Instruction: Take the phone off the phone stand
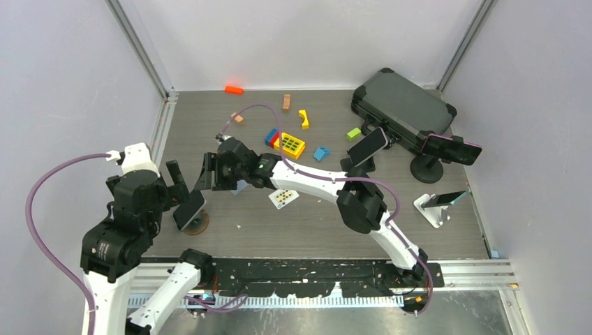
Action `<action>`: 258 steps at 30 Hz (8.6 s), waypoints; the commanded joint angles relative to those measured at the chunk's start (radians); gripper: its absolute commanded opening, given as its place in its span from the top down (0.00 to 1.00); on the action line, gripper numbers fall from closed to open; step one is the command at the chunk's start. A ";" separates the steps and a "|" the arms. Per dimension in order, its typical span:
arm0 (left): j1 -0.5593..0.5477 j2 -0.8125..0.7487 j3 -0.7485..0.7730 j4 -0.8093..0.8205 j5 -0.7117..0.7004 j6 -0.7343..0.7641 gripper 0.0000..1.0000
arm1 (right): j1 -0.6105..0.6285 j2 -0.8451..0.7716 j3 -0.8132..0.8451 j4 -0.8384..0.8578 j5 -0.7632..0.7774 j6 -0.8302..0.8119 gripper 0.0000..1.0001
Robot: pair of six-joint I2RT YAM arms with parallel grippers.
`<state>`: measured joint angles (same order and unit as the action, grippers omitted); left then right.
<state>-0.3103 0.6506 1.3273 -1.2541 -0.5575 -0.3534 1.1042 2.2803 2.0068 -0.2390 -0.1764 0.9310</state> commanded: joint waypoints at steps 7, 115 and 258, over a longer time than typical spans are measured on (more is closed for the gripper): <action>-0.004 -0.019 -0.018 0.028 -0.019 0.023 0.00 | 0.011 0.063 0.095 0.065 -0.100 0.027 0.38; -0.044 -0.031 -0.060 0.048 0.012 0.044 0.00 | -0.238 -0.127 -0.342 -0.068 0.422 -0.011 0.24; -0.044 -0.049 -0.117 0.110 0.231 0.005 0.00 | -0.439 -0.730 -0.400 -0.229 0.221 -0.154 1.00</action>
<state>-0.3523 0.6102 1.1770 -1.1023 -0.2306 -0.3359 0.6147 1.5696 1.6455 -0.7212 -0.0193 0.5980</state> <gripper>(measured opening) 0.994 0.121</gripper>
